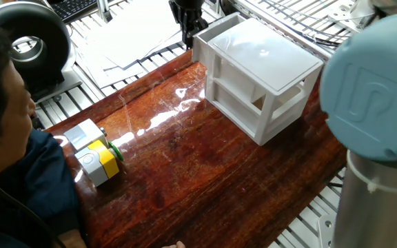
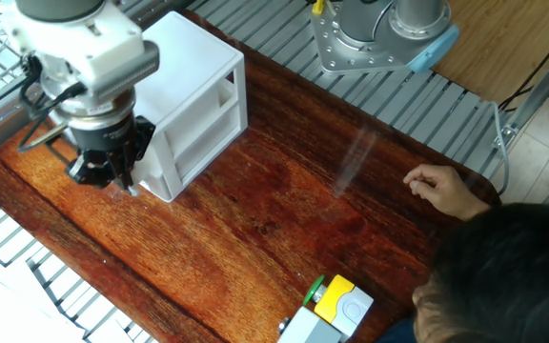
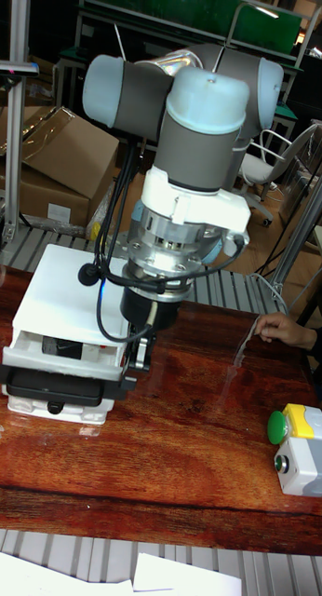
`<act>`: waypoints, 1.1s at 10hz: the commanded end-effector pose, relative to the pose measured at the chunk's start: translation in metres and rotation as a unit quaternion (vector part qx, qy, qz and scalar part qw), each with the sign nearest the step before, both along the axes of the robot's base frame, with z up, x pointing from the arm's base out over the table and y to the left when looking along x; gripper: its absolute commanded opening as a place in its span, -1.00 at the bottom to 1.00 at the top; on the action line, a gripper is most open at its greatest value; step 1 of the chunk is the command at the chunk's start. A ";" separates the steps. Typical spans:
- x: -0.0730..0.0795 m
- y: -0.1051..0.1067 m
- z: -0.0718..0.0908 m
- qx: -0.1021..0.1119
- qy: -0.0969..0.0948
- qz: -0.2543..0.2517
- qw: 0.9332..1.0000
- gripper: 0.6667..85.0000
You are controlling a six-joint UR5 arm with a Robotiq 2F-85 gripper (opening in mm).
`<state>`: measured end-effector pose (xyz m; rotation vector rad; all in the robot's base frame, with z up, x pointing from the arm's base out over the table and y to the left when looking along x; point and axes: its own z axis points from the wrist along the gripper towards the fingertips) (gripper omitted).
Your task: Take something out of a drawer
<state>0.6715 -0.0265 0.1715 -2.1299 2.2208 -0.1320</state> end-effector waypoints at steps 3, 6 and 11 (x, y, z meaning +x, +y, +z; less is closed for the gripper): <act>0.029 0.005 0.001 -0.006 -0.008 0.005 1.000 -0.99; 0.032 0.004 0.001 -0.008 -0.010 0.009 1.000 -0.99; 0.051 0.008 0.004 -0.015 -0.015 0.026 0.999 -0.99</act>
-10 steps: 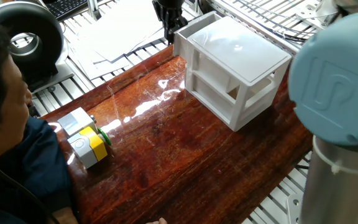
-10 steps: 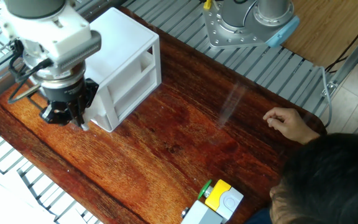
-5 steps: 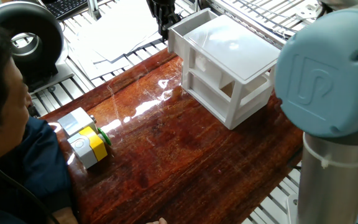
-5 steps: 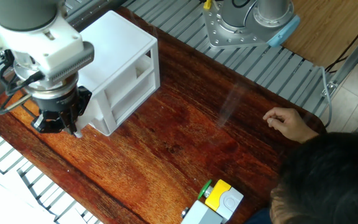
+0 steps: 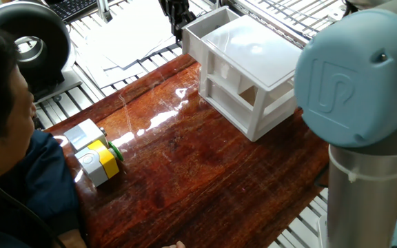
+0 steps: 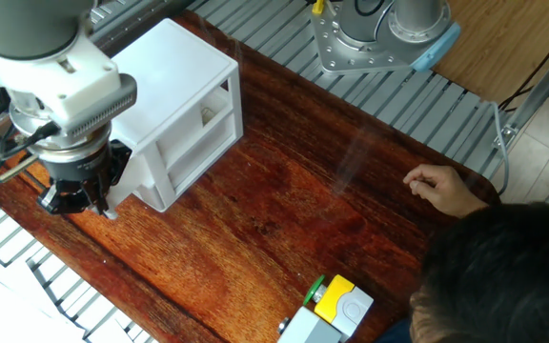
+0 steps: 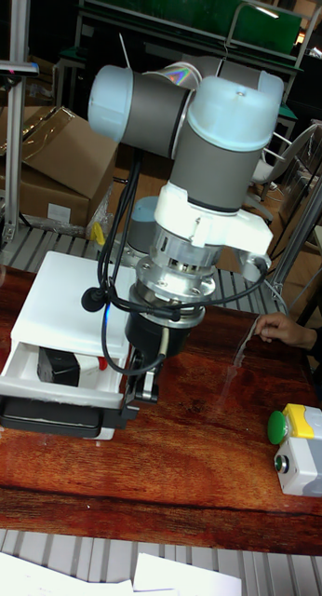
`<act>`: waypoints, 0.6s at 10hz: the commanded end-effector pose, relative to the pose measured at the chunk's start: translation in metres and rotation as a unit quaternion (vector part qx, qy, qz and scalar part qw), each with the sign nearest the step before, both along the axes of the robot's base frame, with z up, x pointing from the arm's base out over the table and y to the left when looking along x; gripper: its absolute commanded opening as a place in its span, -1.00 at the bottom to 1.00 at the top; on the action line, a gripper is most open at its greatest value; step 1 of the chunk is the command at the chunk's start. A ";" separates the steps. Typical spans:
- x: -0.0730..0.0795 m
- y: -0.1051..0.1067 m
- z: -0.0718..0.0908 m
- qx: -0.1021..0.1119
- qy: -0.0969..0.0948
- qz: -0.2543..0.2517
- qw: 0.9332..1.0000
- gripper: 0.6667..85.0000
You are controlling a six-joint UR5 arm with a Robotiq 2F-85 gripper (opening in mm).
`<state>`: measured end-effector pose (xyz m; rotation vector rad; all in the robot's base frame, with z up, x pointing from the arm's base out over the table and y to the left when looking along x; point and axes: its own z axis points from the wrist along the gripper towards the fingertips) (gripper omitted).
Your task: Take something out of a drawer
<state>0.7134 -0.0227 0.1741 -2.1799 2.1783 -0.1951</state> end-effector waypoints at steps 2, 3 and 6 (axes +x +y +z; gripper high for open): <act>0.010 0.003 0.000 0.002 -0.006 0.002 1.000 -0.99; 0.006 0.003 -0.001 0.003 -0.003 -0.006 1.000 -0.99; 0.004 0.002 -0.003 0.000 -0.002 -0.007 1.000 -0.99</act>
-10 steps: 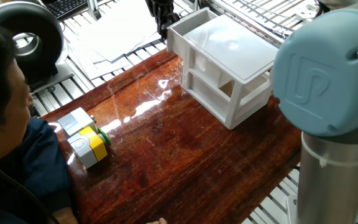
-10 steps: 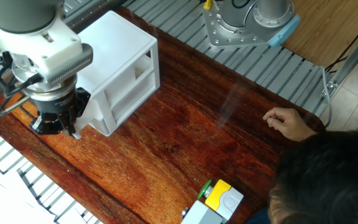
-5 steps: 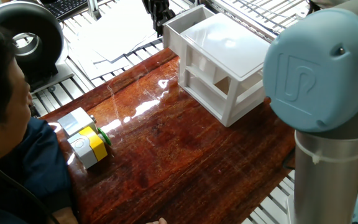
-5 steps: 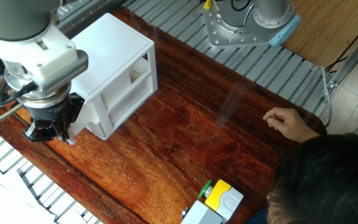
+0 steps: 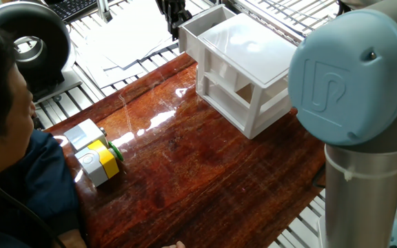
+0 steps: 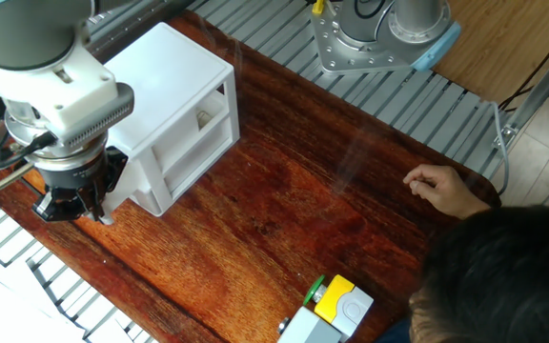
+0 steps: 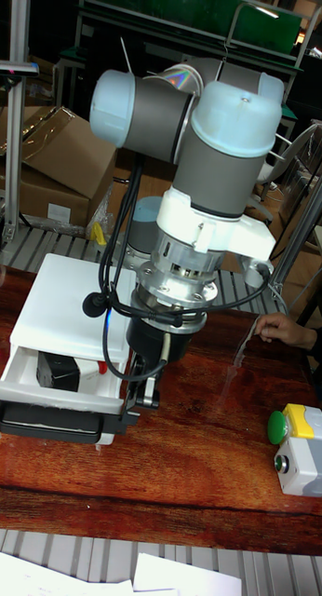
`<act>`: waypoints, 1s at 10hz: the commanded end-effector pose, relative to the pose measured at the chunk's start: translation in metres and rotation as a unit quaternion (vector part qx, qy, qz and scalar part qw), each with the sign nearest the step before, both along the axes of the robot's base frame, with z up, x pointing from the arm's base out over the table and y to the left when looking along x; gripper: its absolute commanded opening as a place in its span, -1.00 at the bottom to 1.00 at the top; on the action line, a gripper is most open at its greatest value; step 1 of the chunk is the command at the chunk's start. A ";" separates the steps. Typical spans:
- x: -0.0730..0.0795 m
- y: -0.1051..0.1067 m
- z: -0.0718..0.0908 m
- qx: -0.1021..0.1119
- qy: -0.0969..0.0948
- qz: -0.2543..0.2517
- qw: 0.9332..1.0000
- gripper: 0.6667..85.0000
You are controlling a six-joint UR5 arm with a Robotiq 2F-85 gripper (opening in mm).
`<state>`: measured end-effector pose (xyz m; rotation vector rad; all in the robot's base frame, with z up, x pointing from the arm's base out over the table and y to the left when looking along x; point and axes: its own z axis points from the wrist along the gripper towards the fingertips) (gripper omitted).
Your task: Take something out of a drawer
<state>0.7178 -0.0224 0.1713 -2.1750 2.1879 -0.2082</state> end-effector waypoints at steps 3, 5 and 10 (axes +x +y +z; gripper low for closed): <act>0.008 0.000 0.002 -0.002 -0.012 0.004 1.000 -0.98; 0.017 0.004 0.003 0.006 -0.029 0.008 1.000 -0.80; 0.012 0.016 0.023 0.022 -0.010 -0.002 1.000 -0.45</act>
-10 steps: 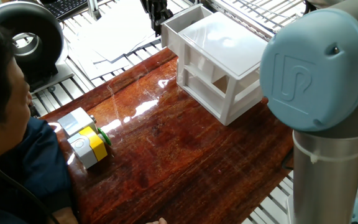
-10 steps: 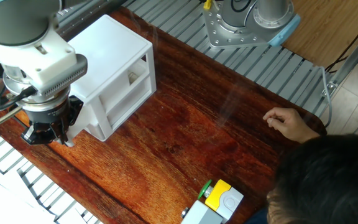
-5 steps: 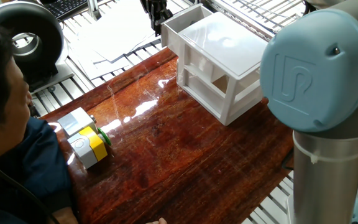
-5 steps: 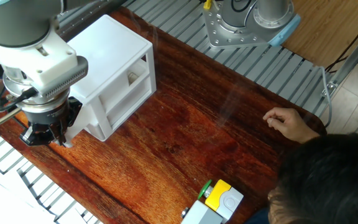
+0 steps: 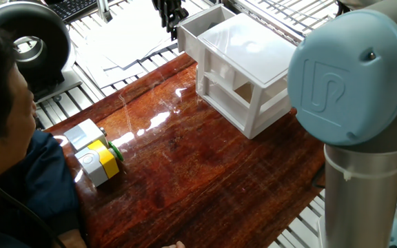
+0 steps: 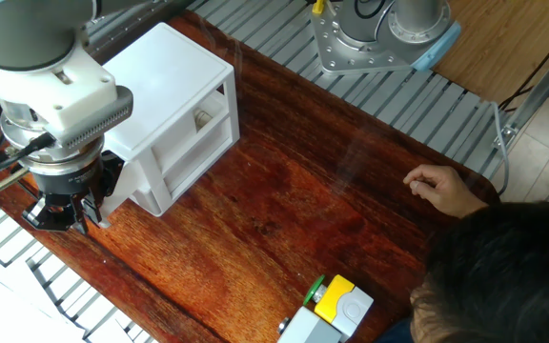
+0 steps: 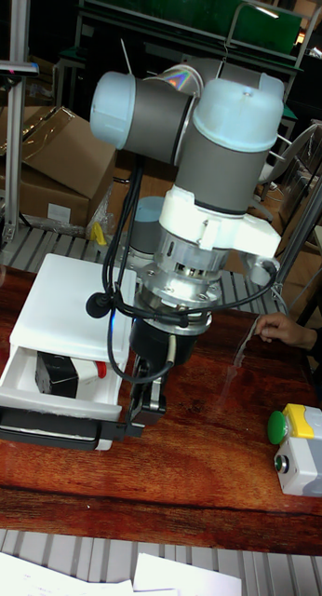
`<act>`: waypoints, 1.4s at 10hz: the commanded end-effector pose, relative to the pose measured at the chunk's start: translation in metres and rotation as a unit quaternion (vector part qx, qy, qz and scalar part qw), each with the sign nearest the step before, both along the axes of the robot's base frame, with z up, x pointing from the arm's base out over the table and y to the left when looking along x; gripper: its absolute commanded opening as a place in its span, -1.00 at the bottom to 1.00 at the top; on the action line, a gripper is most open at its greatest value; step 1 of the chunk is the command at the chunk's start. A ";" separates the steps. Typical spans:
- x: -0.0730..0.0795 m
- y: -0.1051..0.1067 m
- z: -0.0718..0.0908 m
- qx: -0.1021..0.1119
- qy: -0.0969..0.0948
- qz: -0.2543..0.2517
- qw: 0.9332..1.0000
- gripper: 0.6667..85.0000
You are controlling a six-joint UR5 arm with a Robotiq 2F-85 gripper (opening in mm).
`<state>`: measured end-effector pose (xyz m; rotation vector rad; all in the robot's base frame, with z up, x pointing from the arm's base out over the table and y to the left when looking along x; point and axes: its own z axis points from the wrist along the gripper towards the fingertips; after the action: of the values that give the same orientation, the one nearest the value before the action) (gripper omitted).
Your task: Take something out of a drawer
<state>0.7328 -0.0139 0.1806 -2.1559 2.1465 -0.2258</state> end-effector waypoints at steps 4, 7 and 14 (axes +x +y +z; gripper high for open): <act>-0.013 -0.016 0.060 -0.018 -0.006 -0.093 0.995 -0.99; -0.014 -0.032 0.068 -0.027 -0.033 -0.171 0.984 -0.99; -0.072 -0.027 0.064 -0.030 0.040 -0.253 0.966 -0.99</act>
<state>0.6690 -0.0355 0.2423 -1.7504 2.6333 -0.2262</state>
